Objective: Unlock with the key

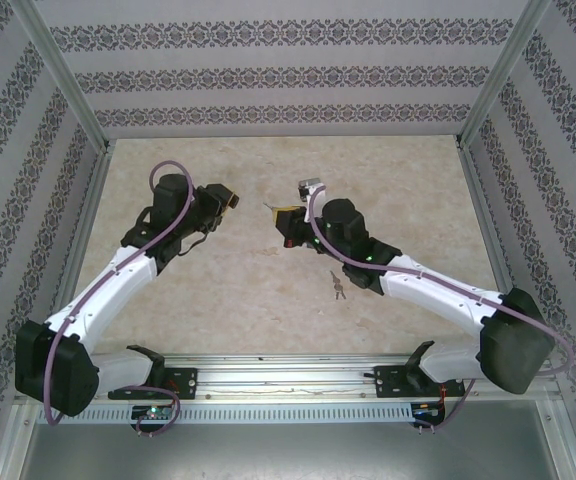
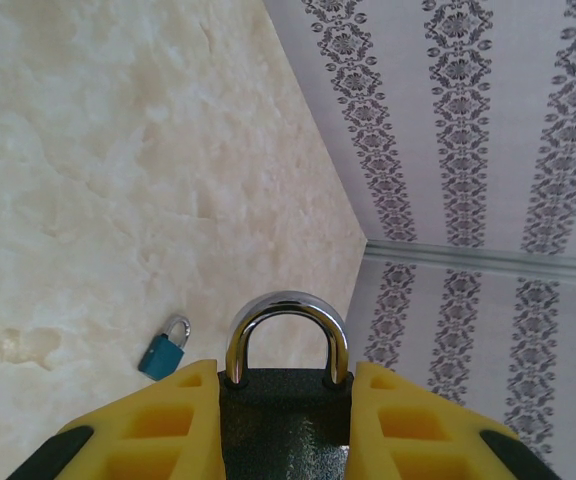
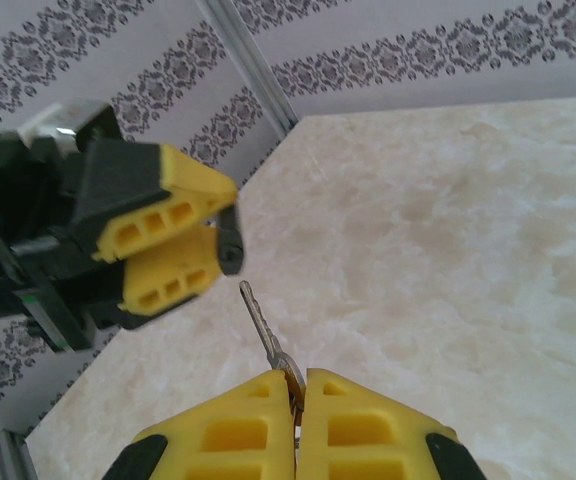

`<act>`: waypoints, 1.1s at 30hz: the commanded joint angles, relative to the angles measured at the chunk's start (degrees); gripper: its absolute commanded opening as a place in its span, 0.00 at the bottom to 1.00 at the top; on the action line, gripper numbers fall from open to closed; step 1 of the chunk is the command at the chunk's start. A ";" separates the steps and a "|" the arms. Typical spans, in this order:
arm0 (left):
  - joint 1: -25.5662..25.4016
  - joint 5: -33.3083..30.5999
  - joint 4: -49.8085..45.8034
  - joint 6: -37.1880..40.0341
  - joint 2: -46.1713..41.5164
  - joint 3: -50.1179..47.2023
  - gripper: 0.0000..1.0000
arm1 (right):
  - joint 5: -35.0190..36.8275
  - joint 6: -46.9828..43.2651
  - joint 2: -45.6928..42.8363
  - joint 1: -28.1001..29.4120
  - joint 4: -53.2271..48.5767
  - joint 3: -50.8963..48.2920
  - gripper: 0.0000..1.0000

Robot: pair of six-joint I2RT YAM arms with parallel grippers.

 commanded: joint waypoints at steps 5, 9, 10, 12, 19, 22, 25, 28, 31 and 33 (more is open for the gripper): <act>0.72 1.92 11.15 -7.07 -1.28 -2.69 0.07 | 4.50 -0.64 6.23 3.27 7.22 3.80 0.00; 0.75 2.01 12.73 -7.63 -2.01 -3.93 0.06 | 6.01 -0.36 8.90 4.77 7.18 5.44 0.00; 0.74 2.13 13.03 -7.49 -2.07 -4.01 0.06 | 6.54 0.01 9.50 5.01 7.09 5.83 0.00; 0.69 2.61 13.76 -7.78 -2.07 -4.20 0.05 | 7.19 0.50 10.59 5.24 6.88 6.44 0.00; 0.75 3.45 14.25 -7.72 -2.08 -4.27 0.05 | 9.22 0.52 12.19 5.36 5.24 7.99 0.00; 0.74 3.54 14.18 -7.52 -2.04 -4.22 0.05 | 9.72 0.61 12.43 5.41 4.82 8.47 0.00; 0.75 3.67 14.69 -7.67 -2.08 -4.49 0.05 | 10.35 0.47 12.65 5.39 3.51 9.14 0.00; 0.74 3.70 14.75 -7.78 -2.08 -4.48 0.05 | 10.58 0.52 12.79 5.32 3.22 9.24 0.00; 0.68 3.81 14.92 -7.76 -1.97 -4.48 0.05 | 10.41 0.51 13.13 5.32 2.52 9.74 0.00; 0.75 3.83 15.11 -7.70 -1.95 -4.42 0.05 | 10.13 0.49 13.43 5.32 2.26 9.89 0.00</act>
